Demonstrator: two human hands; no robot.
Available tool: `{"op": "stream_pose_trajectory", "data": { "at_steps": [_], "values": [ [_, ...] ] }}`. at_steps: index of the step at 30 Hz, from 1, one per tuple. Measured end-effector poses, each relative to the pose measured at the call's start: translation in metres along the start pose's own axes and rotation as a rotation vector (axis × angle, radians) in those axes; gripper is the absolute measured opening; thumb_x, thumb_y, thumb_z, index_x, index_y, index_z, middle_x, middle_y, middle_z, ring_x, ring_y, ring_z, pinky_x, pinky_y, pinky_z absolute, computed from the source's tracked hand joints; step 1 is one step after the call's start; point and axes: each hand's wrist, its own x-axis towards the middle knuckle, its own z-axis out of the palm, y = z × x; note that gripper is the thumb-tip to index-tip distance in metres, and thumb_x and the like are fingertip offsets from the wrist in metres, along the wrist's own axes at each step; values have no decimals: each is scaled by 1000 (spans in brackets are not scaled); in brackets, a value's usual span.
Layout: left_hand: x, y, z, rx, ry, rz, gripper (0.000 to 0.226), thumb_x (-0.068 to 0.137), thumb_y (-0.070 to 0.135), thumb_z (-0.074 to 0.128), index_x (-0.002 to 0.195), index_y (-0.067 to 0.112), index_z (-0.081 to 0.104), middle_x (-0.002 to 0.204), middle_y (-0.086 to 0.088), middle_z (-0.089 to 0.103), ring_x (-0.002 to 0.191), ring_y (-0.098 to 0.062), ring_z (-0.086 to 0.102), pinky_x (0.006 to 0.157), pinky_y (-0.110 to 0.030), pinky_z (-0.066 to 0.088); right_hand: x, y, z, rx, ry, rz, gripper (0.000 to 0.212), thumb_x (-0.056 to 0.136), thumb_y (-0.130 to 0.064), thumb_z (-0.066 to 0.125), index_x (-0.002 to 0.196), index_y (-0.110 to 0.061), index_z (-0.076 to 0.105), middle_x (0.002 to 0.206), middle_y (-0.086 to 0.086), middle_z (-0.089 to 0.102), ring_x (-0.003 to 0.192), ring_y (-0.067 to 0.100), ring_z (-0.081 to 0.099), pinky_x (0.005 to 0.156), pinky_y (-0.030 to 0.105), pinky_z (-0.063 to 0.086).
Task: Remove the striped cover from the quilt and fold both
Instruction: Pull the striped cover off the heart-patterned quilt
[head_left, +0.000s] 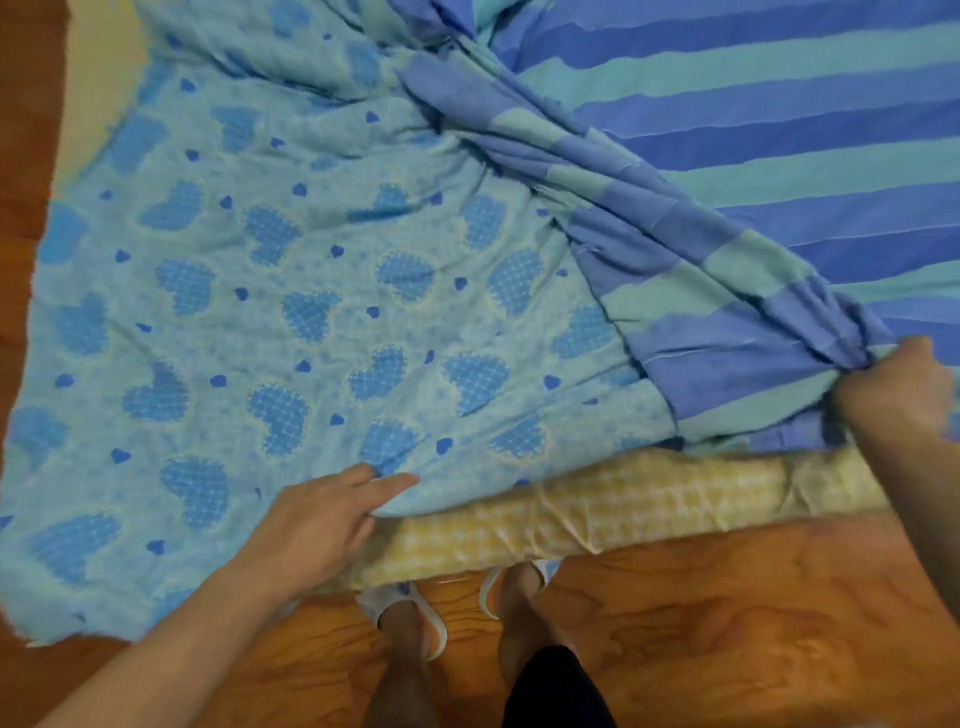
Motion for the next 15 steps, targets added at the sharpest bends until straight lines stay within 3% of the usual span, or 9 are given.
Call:
{"op": "stream_pose_trajectory", "data": {
  "at_steps": [1,3,5,7,9,11,13,15],
  "values": [
    [1,5,6,6,-32,-41,59,93,24,51,144,51,40,114,18,55,105,-12,59,75,-33,49,1,-8,2,-69,26,3,47,81,-9,64,123,0,44,126,34,49,118,52,49,97,56,43],
    [8,25,19,152,-48,-104,47,91,26,50,134,42,55,118,9,58,115,-22,53,91,-39,44,-19,-31,13,-159,65,-185,59,78,-10,66,131,0,41,132,34,43,119,49,43,100,50,35],
    [19,54,32,246,82,-158,43,84,23,50,125,28,63,126,-6,57,120,-35,48,100,-47,39,-59,-52,32,-76,29,-459,69,76,-12,68,139,-2,42,137,32,42,121,49,41,104,49,30],
    [33,90,44,172,198,-120,56,77,22,55,132,19,58,135,-17,52,125,-42,46,102,-53,39,-98,-59,54,14,-27,-598,66,82,-25,71,141,-5,48,144,30,39,129,48,38,108,53,27],
    [48,129,59,105,251,110,55,76,25,58,131,19,53,135,-16,50,126,-40,46,102,-51,40,-122,-49,70,30,-45,-594,68,86,-42,67,143,-11,46,150,25,33,136,44,30,110,55,27],
    [67,160,77,137,229,366,41,83,24,51,124,21,52,131,-12,52,124,-36,46,100,-48,38,-126,-28,79,-18,22,-551,72,87,-50,62,144,-13,41,151,22,29,137,43,28,110,54,26],
    [90,175,85,195,162,390,45,88,29,52,132,21,49,139,-12,47,132,-39,40,107,-51,36,-110,-7,80,-4,46,-435,63,90,-47,57,137,-7,45,146,26,33,131,46,33,108,52,26],
    [117,174,87,268,113,263,60,91,36,55,147,19,40,153,-14,35,143,-43,29,112,-58,28,-84,7,77,28,45,-391,41,94,-31,47,112,5,57,123,33,49,113,48,44,100,53,33]
  ]
}}
